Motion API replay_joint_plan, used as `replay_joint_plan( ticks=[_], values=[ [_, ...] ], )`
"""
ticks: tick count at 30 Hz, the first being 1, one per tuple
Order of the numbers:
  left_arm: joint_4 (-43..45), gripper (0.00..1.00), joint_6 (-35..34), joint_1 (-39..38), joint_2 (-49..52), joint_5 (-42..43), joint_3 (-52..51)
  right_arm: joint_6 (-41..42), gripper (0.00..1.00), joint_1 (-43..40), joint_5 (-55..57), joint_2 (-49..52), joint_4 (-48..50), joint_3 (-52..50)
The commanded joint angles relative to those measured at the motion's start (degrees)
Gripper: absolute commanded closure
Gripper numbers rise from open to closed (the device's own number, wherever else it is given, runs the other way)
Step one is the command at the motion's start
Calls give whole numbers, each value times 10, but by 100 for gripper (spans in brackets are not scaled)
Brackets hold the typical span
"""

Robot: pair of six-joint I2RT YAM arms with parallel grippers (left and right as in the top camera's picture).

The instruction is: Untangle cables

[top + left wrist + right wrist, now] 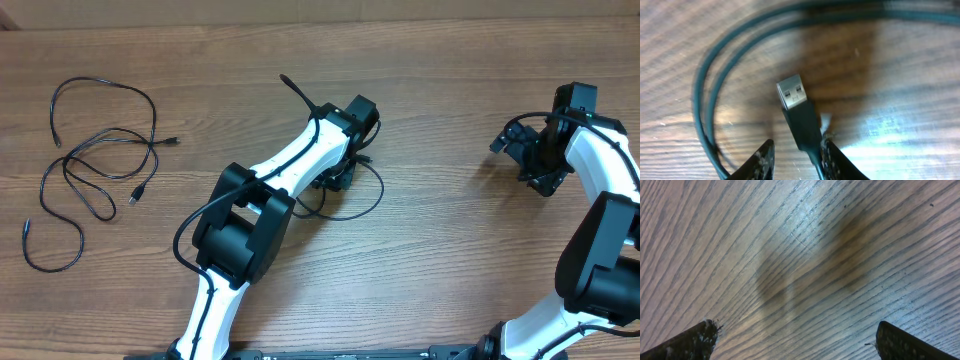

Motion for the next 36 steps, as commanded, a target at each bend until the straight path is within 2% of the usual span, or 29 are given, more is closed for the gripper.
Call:
replay_joint_plan(
  ticks=[1, 4, 6, 9, 11, 12, 13, 14, 15, 16, 18, 27, 36],
  values=[
    [-9, 65, 18, 0, 27, 66, -16, 2, 0, -2, 3, -1, 2, -2],
    [-17, 67, 17, -3, 27, 109, -17, 2, 0, -2, 3, -1, 2, -2],
    [-20, 73, 17, -4, 27, 120, -17, 2, 0, -2, 3, -1, 2, -2],
    [-21, 73, 17, -8, 27, 123, -17, 2, 0, -2, 3, -1, 2, -2],
    [-22, 66, 17, -9, 27, 123, -17, 2, 0, -2, 3, -1, 2, -2],
    [-23, 56, 17, -9, 27, 121, -17, 2, 0, -2, 3, -1, 2, -2],
    [-25, 42, 16, -9, 27, 114, -17, 2, 0, -2, 3, -1, 2, -2],
    [-28, 35, 10, -7, 27, 107, -17, 2, 0, -2, 3, -1, 2, -2],
    [-32, 36, 3, -3, 27, 99, -17, 2, 0, -2, 3, -1, 2, -2],
    [-37, 44, 2, 0, 26, 100, -14, 2, 0, -2, 3, -1, 2, -2],
    [-48, 51, -3, 4, 19, 100, -7, 2, 0, -2, 3, -1, 2, -2],
    [-60, 50, -50, 19, -55, 78, -3, 2, 0, -2, 3, -1, 2, -2],
    [-83, 50, -51, 66, -57, 78, -10, 2, 0, -2, 3, -1, 2, -2]
  ],
)
